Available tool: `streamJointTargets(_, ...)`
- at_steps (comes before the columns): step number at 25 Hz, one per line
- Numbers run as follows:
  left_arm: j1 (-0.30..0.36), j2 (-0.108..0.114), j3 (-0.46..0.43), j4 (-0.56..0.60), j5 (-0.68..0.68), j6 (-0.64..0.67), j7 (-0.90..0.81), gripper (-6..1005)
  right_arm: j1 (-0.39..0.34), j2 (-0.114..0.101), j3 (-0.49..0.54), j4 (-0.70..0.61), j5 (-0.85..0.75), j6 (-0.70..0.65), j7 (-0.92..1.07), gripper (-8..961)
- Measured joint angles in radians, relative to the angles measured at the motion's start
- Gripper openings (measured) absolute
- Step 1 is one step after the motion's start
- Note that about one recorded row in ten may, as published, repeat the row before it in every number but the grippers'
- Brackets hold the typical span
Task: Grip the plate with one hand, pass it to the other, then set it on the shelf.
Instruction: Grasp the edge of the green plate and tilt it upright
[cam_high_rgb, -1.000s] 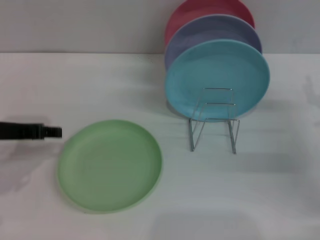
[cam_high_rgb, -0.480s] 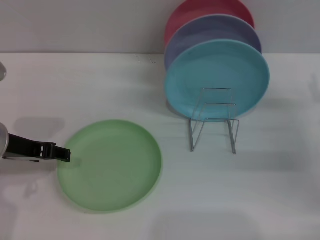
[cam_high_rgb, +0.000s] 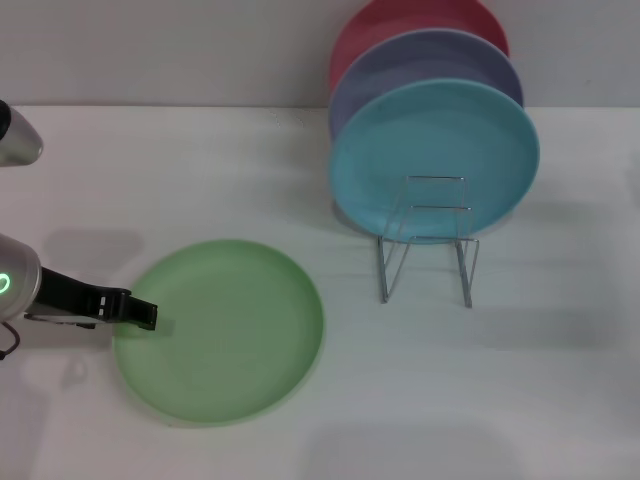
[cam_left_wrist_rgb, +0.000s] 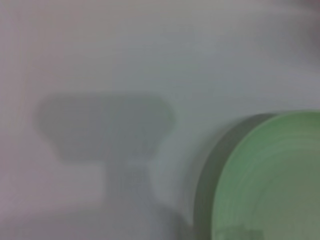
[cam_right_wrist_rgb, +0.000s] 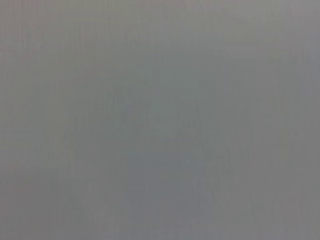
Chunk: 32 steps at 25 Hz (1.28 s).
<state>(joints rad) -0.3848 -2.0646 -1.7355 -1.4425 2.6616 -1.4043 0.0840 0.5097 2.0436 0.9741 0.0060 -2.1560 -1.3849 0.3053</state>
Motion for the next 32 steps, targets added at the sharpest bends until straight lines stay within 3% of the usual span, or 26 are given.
streamJointTargets(17, -0.054, 0.000, 0.015, 0.082, 0.039, 0.004, 0.000, 760, -0.002, 0.000, 0.000, 0.000, 0.003, -0.002, 0.000, 665)
streamJointTargets(23, -0.064, 0.000, 0.017, 0.099, 0.041, 0.006, 0.003, 591, -0.002, 0.000, 0.000, 0.000, 0.012, -0.003, 0.000, 665)
streamJointTargets(28, -0.073, 0.000, 0.029, 0.105, 0.054, 0.006, 0.003, 380, -0.002, 0.000, 0.000, 0.000, 0.012, -0.003, 0.000, 662)
streamJointTargets(32, -0.076, 0.000, 0.034, 0.105, 0.059, 0.005, 0.002, 338, -0.002, 0.000, 0.000, 0.000, 0.013, -0.003, 0.000, 662)
